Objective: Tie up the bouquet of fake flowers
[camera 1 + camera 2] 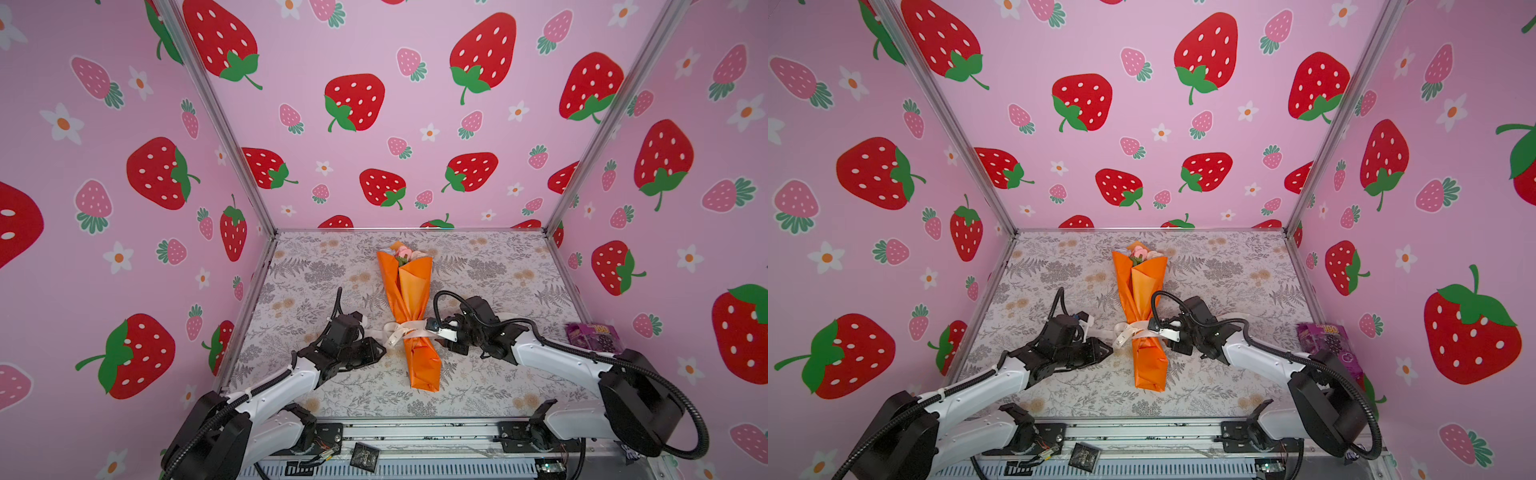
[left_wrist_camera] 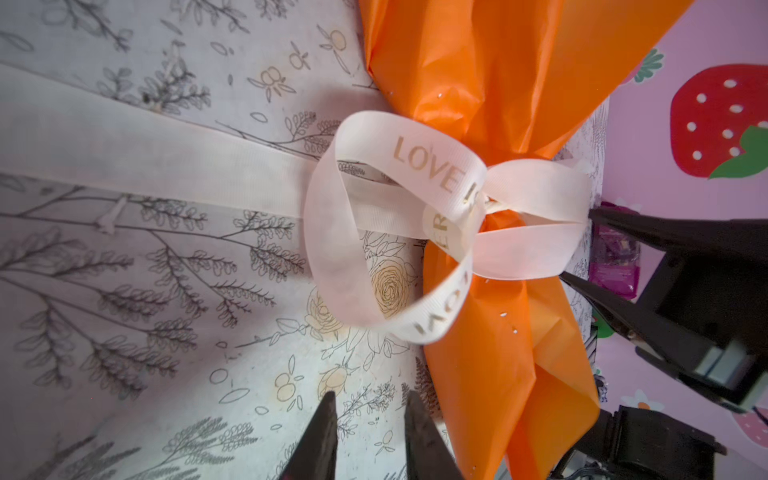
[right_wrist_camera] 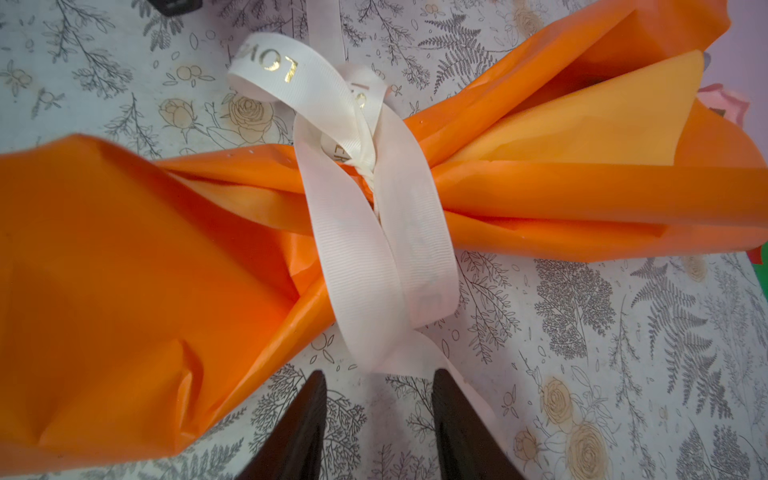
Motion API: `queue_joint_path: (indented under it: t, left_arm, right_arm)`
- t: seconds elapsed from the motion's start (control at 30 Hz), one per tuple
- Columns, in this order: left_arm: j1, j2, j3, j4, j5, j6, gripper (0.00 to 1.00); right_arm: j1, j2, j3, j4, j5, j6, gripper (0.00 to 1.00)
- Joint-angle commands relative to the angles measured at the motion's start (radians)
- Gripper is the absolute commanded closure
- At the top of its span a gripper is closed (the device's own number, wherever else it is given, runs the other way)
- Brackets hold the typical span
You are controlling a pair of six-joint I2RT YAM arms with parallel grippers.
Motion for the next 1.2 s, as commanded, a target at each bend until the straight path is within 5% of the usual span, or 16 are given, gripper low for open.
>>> queue_joint_path:
  t: [0.0, 0.17, 0.27, 0.37, 0.73, 0.83, 0.97, 1.17]
  left_arm:
    - [-0.003, -0.061, 0.010, -0.081, -0.069, 0.022, 0.65]
    - [-0.003, -0.074, 0.076, -0.110, -0.087, 0.076, 0.58]
    - [-0.003, -0.018, 0.154, -0.146, -0.080, 0.133, 0.57]
    - [-0.003, 0.036, 0.209, -0.142, -0.066, 0.172, 0.56]
    - [0.015, 0.223, 0.391, -0.173, 0.057, 0.381, 0.55]
    - [0.026, 0.258, 0.415, -0.144, 0.087, 0.429, 0.54]
    - [0.043, 0.308, 0.441, -0.102, 0.139, 0.470, 0.53]
    - [0.055, 0.389, 0.518, -0.097, 0.265, 0.603, 0.50]
  right_arm:
    - [-0.040, -0.043, 0.012, 0.062, -0.093, 0.129, 0.55]
    - [-0.080, 0.002, 0.047, 0.100, -0.250, 0.217, 0.59]
    - [-0.083, 0.072, 0.095, 0.072, -0.211, 0.233, 0.60]
    - [-0.084, 0.128, 0.140, 0.037, -0.176, 0.179, 0.61]
    - [-0.086, 0.248, 0.210, -0.053, -0.335, 0.051, 0.65]
    - [-0.088, 0.244, 0.216, -0.068, -0.340, 0.039, 0.72]
    - [-0.091, 0.216, 0.216, -0.053, -0.333, 0.042, 0.98]
    - [-0.093, 0.147, 0.218, -0.046, -0.312, 0.001, 1.00]
